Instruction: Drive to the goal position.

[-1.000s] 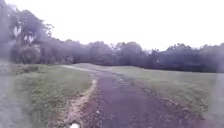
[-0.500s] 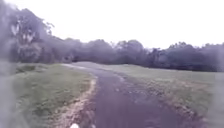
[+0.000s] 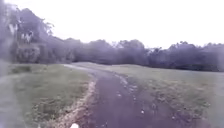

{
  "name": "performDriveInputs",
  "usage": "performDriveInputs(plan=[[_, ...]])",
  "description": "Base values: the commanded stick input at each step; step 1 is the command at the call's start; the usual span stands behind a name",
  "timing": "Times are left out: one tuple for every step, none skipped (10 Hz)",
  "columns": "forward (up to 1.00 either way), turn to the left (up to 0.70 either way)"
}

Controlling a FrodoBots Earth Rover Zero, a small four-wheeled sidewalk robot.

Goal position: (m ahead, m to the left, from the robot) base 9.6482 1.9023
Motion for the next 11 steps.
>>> performDriveInputs(plan=[[0.70, 0.00], [0.70, 0.00], [0.70, 0.00], [0.70, 0.00], [0.70, 0.00], [0.70, 0.00], [0.70, 0.00], [0.70, 0.00], [0.70, 0.00], [0.70, 0.00], [0.70, 0.00]])
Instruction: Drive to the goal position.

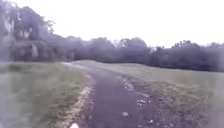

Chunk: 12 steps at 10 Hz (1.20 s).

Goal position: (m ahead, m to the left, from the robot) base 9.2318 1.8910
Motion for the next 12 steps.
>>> performDriveInputs(plan=[[0.70, 0.00], [0.70, 0.00], [0.70, 0.00], [0.70, 0.00], [0.70, 0.00], [0.70, 0.00], [0.70, 0.00], [0.70, 0.00], [0.70, 0.00], [0.70, 0.00], [0.70, 0.00], [0.70, 0.00]])
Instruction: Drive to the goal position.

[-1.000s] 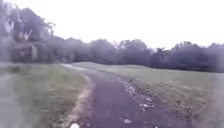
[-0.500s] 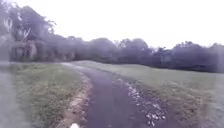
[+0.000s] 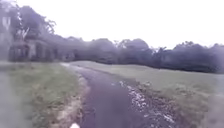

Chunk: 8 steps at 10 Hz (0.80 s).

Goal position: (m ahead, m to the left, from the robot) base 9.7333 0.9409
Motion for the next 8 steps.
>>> performDriveInputs(plan=[[0.70, 0.00], [0.70, 0.00], [0.70, 0.00], [0.70, 0.00], [0.70, 0.00], [0.70, 0.00], [0.70, 0.00], [0.70, 0.00]])
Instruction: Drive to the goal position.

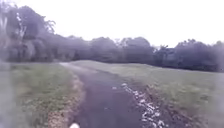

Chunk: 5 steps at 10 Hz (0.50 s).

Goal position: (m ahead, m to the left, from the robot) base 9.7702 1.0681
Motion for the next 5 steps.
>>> performDriveInputs(plan=[[0.70, 0.00], [0.70, 0.00], [0.70, 0.00], [0.70, 0.00], [0.70, 0.00]])
